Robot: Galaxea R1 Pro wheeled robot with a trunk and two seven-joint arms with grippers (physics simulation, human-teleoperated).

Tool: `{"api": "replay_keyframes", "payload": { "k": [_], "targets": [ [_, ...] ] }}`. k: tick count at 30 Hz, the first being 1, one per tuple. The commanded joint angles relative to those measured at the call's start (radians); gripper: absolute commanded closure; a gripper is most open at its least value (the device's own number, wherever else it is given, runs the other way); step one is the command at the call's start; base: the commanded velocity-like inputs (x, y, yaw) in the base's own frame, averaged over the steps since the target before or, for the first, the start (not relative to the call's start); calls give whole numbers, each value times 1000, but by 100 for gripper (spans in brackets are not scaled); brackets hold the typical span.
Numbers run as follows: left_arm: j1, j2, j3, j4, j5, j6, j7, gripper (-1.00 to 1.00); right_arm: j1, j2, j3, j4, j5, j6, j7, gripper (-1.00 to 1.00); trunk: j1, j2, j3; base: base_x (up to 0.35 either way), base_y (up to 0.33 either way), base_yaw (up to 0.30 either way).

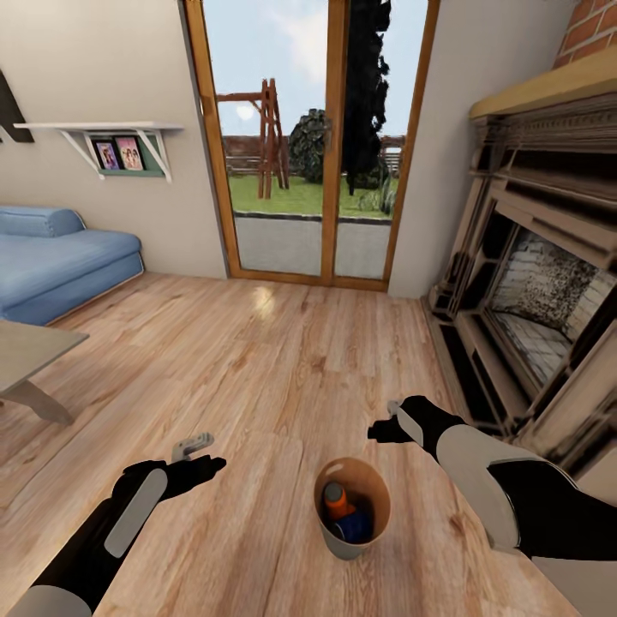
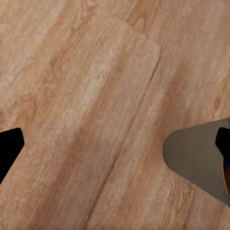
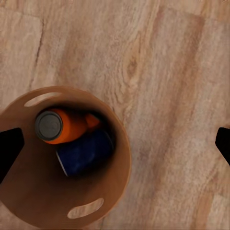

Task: Put the three can of soda from the living room inside the tash can in the kitchen.

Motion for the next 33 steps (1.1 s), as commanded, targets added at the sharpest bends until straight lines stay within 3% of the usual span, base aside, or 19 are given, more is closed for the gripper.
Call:
{"api": "replay_keyframes", "payload": {
  "k": [1,33],
  "targets": [
    [0,0,0,0,0,0,0,-100,0,0,0,0,0,0,0,-100,-4,7,3,0,0,0],
    [0,0,-11,2,-3,-18,1,-100,0,0,1,2,1,0,0,-100,-127,231,103,0,0,0]
  ]
}}
